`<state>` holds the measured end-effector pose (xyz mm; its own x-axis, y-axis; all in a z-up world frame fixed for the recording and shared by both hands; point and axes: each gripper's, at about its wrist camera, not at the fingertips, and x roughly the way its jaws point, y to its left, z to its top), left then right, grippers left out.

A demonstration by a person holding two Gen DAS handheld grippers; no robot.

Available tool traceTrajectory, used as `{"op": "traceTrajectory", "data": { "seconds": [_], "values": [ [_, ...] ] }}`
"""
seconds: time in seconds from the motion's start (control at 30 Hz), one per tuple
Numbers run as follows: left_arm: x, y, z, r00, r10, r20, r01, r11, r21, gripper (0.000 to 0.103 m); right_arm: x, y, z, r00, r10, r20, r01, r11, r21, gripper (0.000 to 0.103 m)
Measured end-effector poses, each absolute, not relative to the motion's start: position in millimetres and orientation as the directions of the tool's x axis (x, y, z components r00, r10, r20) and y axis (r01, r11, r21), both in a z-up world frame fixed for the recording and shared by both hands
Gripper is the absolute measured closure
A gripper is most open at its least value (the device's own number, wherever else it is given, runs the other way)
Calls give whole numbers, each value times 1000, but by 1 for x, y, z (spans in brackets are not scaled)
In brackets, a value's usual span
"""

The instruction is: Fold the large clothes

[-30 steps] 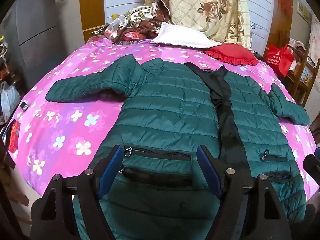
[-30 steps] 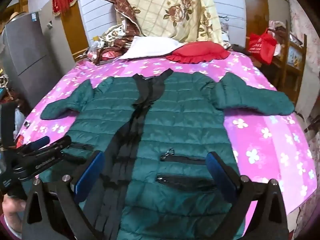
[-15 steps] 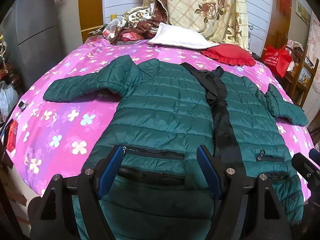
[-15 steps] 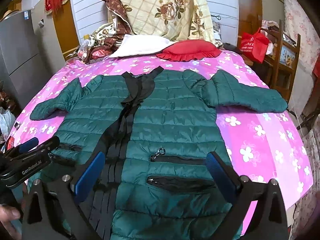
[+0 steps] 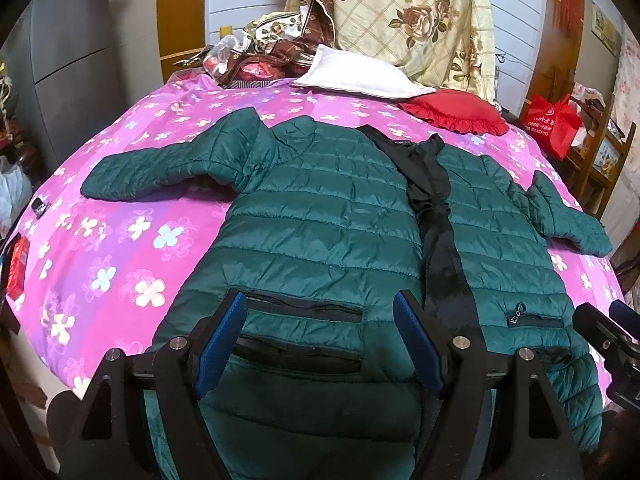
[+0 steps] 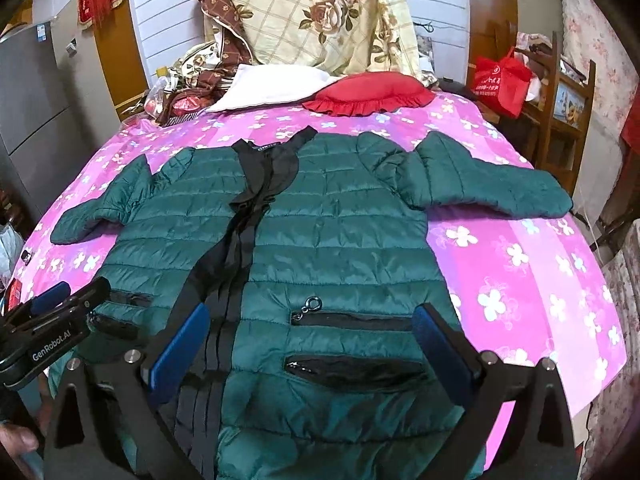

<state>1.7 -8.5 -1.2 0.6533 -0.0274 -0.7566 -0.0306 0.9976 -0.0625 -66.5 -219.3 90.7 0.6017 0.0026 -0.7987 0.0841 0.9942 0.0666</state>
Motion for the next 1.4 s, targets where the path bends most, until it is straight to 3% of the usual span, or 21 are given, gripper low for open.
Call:
{"op": "traceTrajectory", "data": {
  "seconds": [1.4],
  "values": [
    [12,-4,-7,644,-31,-765,-57,994,-89,47,-39,-213,82,578,-15,-816,78,996,37,0]
  ]
}}
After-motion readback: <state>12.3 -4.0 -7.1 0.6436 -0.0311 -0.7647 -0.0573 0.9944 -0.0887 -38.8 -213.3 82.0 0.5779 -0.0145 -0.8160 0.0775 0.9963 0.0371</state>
